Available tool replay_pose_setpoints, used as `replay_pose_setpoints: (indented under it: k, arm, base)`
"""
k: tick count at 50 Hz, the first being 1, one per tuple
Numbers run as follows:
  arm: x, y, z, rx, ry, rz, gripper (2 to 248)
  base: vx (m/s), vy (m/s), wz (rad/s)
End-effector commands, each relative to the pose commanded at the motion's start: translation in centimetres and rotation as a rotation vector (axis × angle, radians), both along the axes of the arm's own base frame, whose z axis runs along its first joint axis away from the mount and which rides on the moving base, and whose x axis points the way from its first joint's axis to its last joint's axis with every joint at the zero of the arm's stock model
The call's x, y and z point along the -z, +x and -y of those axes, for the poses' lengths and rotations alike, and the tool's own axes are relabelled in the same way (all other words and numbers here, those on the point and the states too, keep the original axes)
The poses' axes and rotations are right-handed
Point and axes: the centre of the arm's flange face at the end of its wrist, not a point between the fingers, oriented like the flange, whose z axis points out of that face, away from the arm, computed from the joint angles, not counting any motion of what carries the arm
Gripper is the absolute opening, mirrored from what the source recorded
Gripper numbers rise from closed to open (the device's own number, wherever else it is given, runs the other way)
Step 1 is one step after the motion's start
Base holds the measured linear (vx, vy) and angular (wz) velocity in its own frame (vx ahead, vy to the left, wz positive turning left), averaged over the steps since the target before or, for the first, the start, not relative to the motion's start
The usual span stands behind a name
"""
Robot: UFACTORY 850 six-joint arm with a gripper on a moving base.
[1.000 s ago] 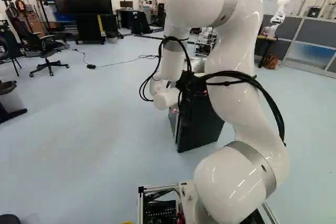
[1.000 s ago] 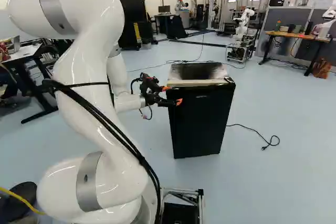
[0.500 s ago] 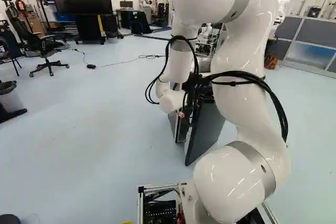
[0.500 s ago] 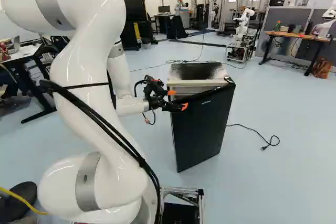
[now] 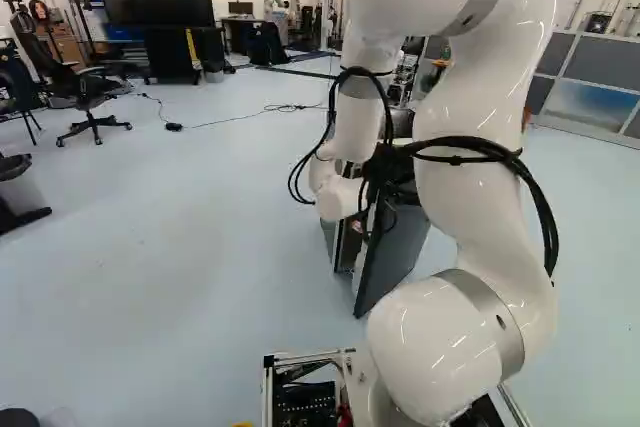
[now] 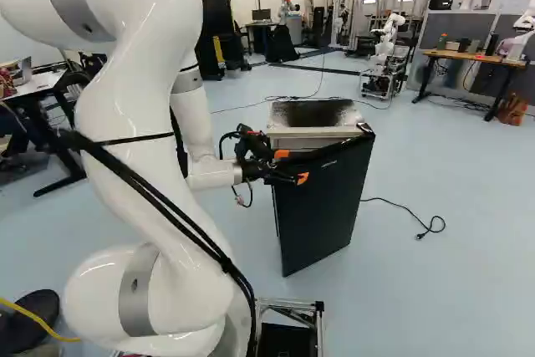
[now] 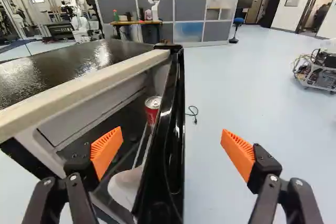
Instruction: Grab a drink from the fridge
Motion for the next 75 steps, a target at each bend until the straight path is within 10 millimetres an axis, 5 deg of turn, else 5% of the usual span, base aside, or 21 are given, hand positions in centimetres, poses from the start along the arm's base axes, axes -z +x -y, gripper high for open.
replay_pose_setpoints:
  k: [52, 75]
  arm:
    - [-0.5, -11.2, 1.5, -0.022, -0.025, -0.100, 247]
    - [-0.8, -13.9, 4.0, 0.099, -0.049, -0.105, 247]
  base:
    - [0.000, 0.000, 0.000]
    - [0.000, 0.000, 0.000]
